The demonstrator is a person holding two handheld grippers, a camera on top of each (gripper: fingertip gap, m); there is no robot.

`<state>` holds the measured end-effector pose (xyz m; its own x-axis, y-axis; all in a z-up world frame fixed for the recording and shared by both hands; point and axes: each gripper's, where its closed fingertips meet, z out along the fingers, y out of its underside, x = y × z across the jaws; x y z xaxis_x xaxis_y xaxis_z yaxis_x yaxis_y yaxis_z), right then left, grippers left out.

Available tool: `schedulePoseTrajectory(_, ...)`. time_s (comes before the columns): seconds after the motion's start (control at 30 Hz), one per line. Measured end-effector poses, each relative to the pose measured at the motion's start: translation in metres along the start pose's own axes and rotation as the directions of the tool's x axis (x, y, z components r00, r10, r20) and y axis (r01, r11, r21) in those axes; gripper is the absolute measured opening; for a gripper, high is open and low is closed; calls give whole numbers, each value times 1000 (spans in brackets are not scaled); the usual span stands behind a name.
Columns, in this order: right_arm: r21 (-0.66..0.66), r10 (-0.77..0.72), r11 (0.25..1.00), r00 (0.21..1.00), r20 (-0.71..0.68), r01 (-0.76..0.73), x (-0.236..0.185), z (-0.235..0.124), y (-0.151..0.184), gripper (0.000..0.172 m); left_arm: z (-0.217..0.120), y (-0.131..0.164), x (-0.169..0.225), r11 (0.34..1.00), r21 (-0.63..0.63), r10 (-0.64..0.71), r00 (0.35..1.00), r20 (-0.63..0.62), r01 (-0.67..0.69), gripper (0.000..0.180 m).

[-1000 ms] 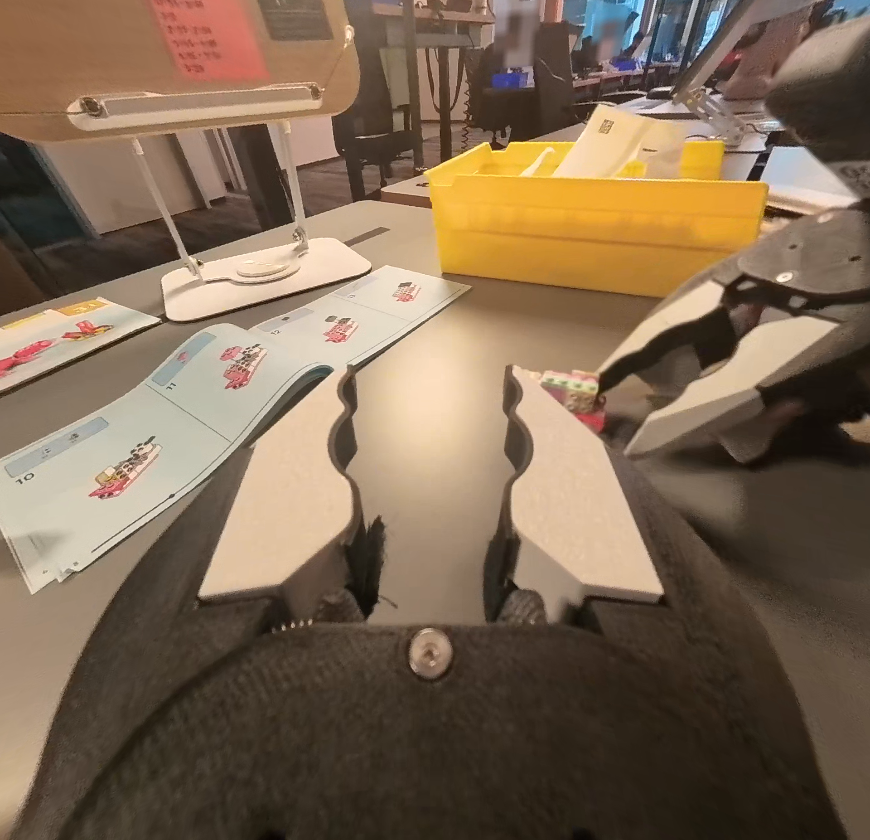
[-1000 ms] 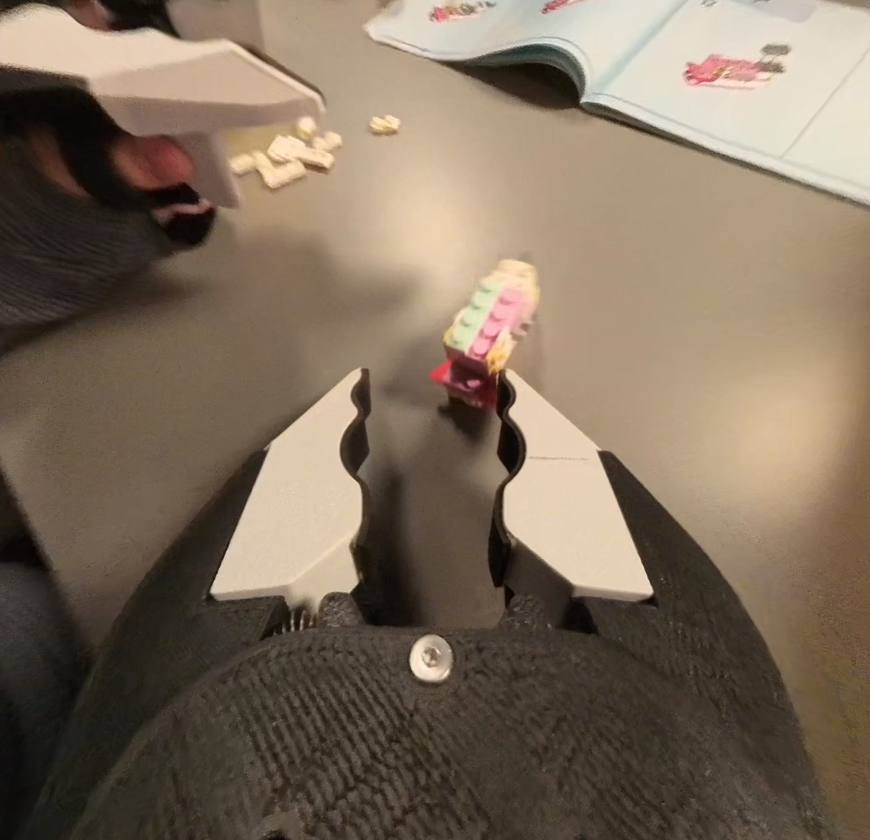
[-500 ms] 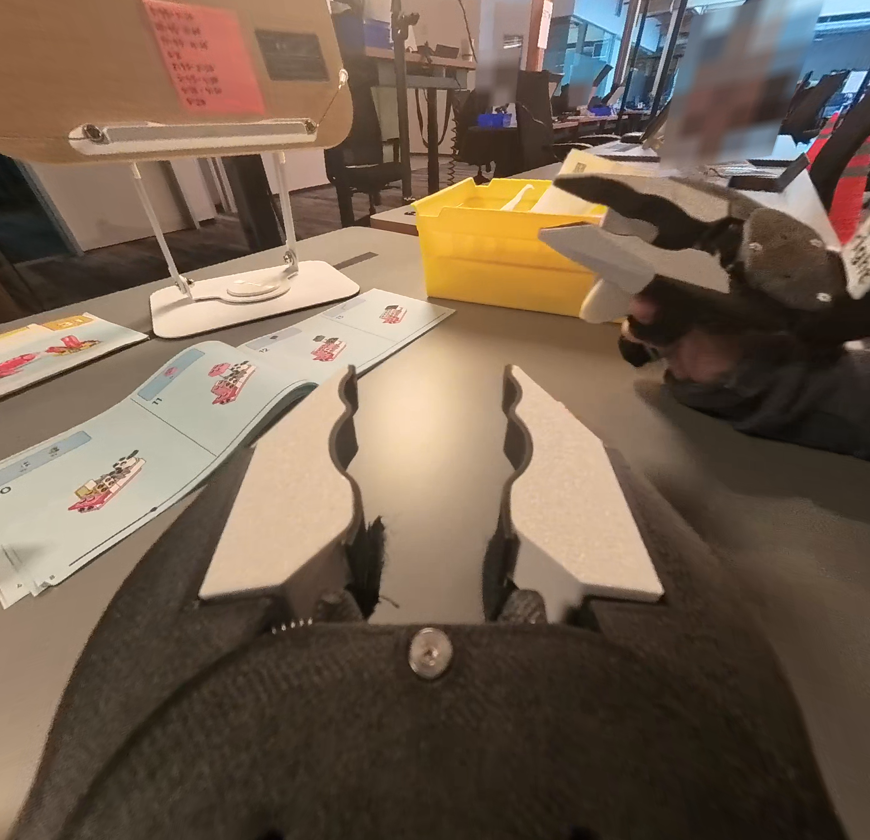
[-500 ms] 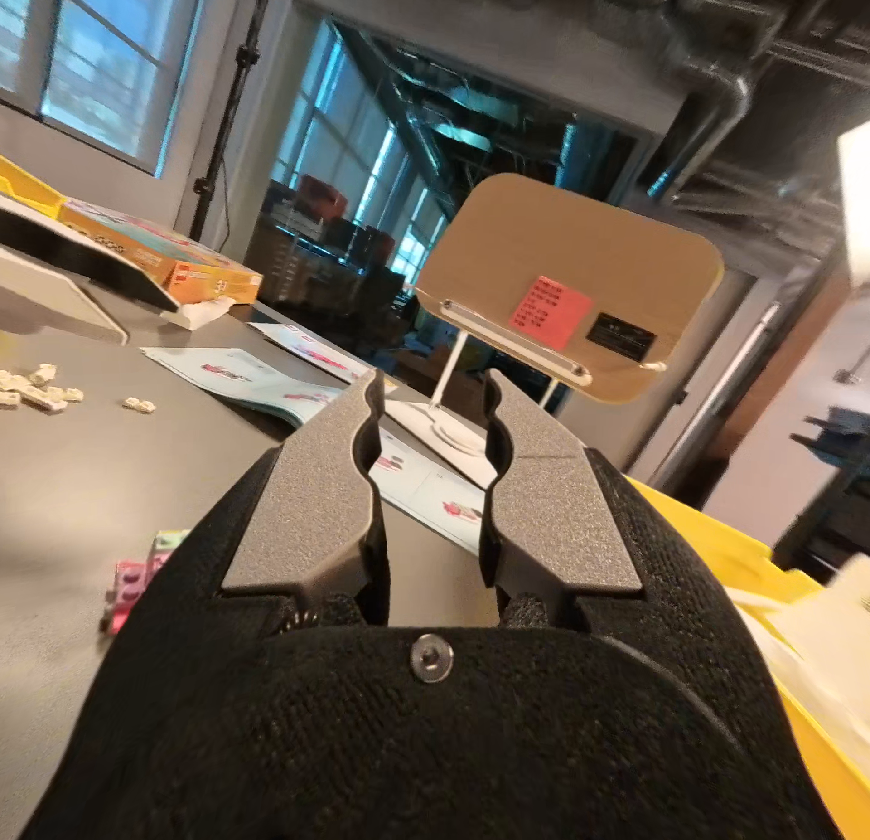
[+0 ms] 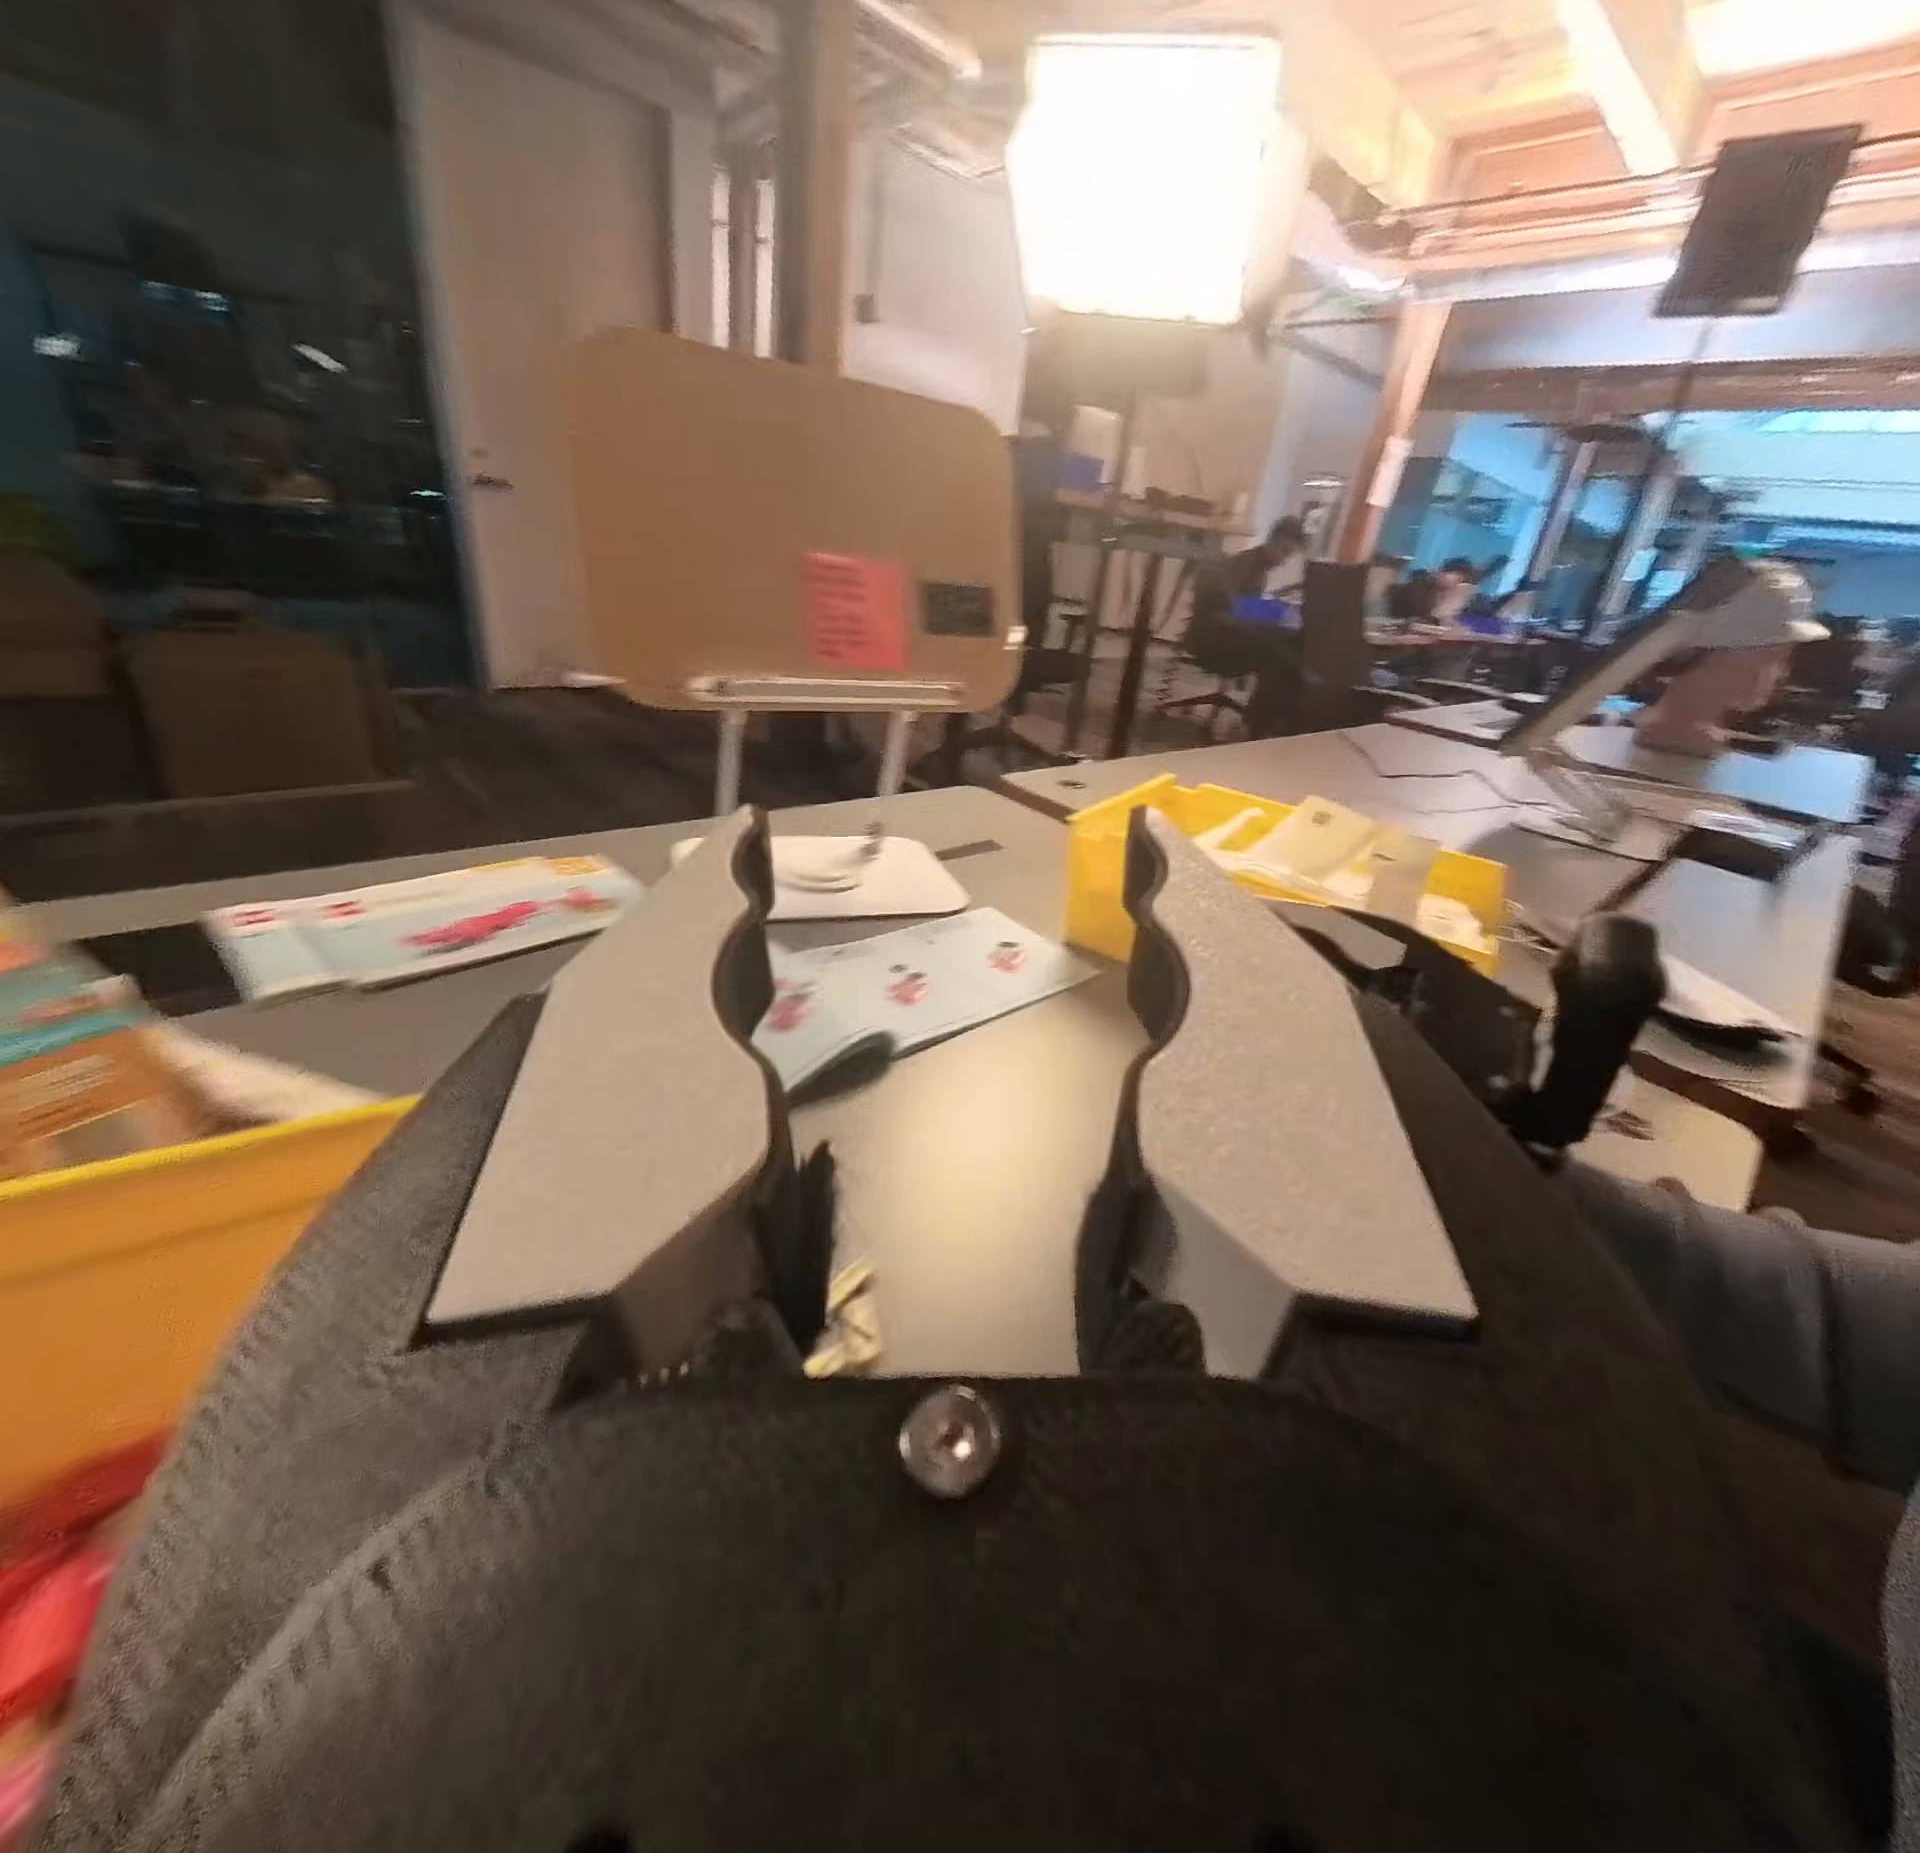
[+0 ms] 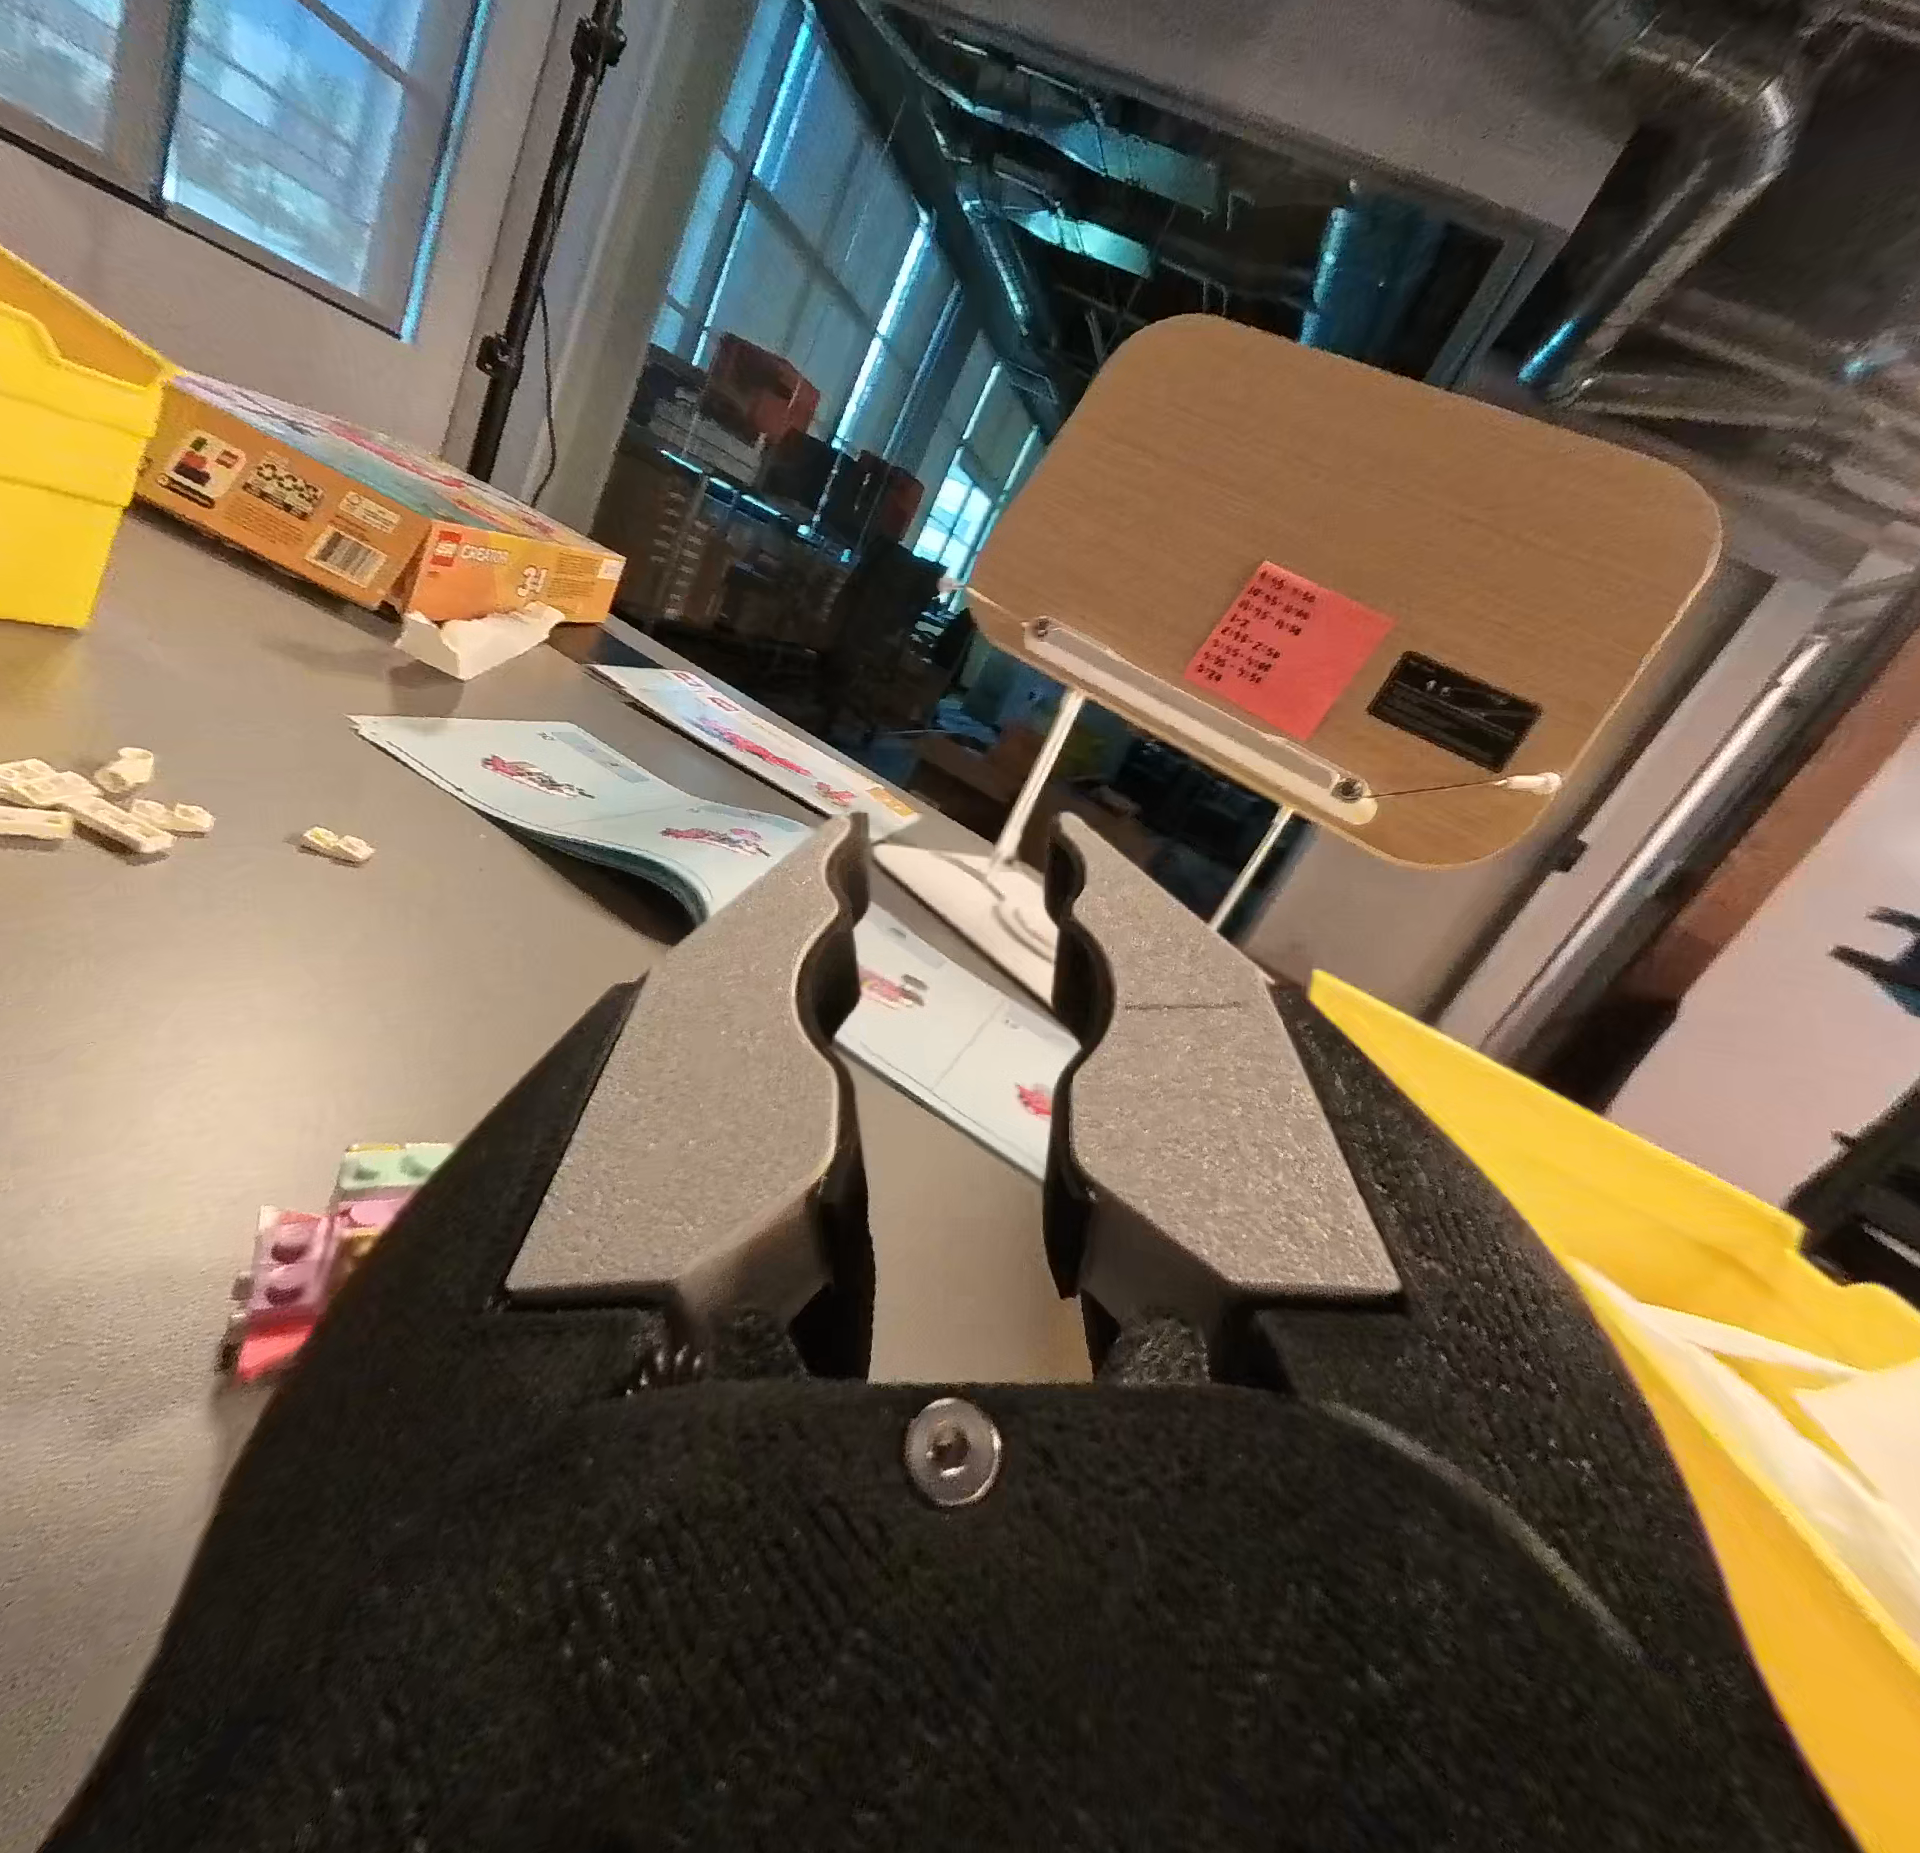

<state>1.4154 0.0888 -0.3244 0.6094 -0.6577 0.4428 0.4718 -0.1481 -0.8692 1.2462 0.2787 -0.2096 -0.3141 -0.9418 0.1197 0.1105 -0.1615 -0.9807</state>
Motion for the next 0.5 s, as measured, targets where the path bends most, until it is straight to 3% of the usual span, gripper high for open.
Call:
schedulePoseTrajectory(0.13, -24, 45, 999, 999, 21, -44, -2, 2, 4, 31, -76, -1, -89, 989, -132, -38, 967, 252, 73, 56)
schedulePoseTrajectory(0.23, -22, 54, 998, 998, 24, -53, -2, 2, 4, 30, -121, 33, -141, 937, -258, -136, 925, 355, 237, 50)
schedulePoseTrajectory(0.3, -29, 50, 998, 998, 29, -49, -4, 2, 5, 30, -138, 61, -162, 882, -382, -113, 910, 398, 277, 48)
schedulePoseTrajectory(0.4, -36, 45, 998, 998, 44, -43, -7, 3, 7, 29, -152, 86, -187, 792, -560, 45, 893, 447, 241, 46)
schedulePoseTrajectory(0.5, -40, 45, 998, 997, 57, -43, -9, 3, 7, 28, -143, 106, -170, 658, -727, 51, 953, 300, 194, 37)
